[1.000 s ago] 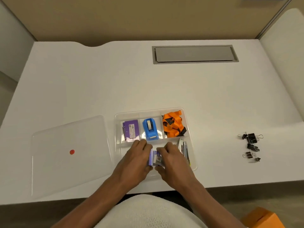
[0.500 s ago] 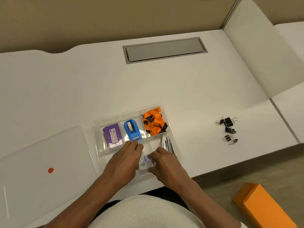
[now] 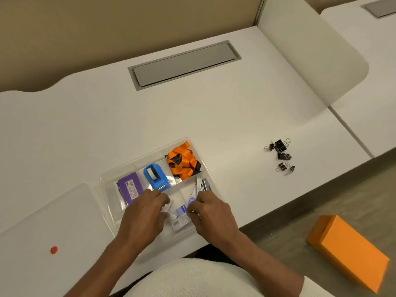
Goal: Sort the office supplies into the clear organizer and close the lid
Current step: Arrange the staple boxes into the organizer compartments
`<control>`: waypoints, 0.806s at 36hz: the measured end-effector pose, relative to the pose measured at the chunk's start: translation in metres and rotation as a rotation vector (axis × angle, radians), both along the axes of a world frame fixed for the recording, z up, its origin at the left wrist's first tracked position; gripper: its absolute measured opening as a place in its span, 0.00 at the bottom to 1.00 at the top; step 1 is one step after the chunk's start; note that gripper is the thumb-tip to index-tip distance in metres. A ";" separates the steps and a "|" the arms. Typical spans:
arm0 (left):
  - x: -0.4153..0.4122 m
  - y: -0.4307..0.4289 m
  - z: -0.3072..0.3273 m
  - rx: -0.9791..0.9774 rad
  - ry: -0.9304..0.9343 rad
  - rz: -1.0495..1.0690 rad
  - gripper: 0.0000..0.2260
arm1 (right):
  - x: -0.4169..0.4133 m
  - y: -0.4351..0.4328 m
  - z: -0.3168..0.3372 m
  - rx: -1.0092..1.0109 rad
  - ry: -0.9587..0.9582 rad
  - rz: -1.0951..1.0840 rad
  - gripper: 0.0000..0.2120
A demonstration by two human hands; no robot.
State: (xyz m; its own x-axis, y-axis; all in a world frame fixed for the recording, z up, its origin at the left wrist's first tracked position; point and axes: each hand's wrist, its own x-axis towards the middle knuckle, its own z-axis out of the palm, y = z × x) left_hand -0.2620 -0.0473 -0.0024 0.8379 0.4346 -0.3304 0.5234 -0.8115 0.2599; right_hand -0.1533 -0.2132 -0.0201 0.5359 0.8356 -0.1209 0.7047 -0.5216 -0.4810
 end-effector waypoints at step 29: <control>-0.029 0.006 -0.017 -0.355 -0.073 0.886 0.12 | -0.005 0.063 0.006 -0.362 -0.238 0.662 0.24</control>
